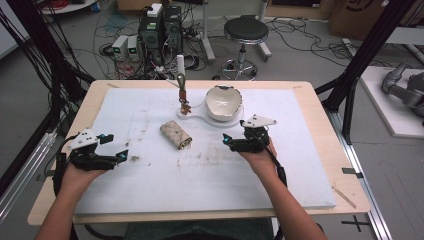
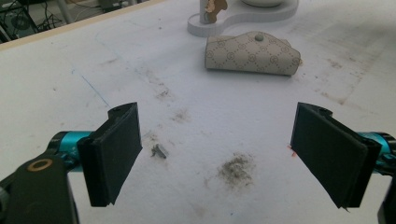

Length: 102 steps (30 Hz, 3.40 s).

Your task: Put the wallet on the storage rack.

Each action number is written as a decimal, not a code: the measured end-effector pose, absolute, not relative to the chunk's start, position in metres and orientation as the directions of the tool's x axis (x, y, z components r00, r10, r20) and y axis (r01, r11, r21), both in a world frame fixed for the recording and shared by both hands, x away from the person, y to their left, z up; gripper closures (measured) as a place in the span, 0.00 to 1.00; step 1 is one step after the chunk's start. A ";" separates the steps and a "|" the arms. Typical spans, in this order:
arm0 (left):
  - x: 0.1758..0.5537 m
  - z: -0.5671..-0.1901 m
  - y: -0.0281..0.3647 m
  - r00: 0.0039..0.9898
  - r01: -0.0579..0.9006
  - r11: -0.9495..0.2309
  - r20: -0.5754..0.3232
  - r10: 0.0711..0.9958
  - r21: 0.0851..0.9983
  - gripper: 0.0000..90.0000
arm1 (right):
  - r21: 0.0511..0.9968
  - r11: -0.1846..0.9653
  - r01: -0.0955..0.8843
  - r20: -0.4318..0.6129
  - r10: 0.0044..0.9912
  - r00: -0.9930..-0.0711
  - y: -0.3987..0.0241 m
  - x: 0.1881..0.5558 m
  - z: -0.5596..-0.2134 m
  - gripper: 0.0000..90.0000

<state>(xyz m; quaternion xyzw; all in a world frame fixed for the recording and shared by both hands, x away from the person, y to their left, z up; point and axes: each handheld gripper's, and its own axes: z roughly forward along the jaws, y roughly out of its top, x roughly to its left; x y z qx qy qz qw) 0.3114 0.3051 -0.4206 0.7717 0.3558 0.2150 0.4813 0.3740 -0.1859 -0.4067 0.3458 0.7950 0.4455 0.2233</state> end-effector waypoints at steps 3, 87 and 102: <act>0.310 -0.421 0.307 0.654 0.344 -0.293 -0.004 0.757 0.892 0.18 | 0.860 0.371 0.351 -0.043 0.738 -0.674 -0.176 0.377 -0.406 0.20; 0.315 -0.429 0.306 0.650 0.370 -0.330 0.012 0.760 0.868 0.18 | 0.685 0.582 0.438 -0.007 0.607 -0.795 -0.024 0.416 -0.452 0.40; 0.315 -0.430 0.305 0.646 0.371 -0.319 0.004 0.763 0.872 0.18 | 0.734 0.556 0.390 -0.029 0.599 -0.800 -0.062 0.405 -0.419 0.41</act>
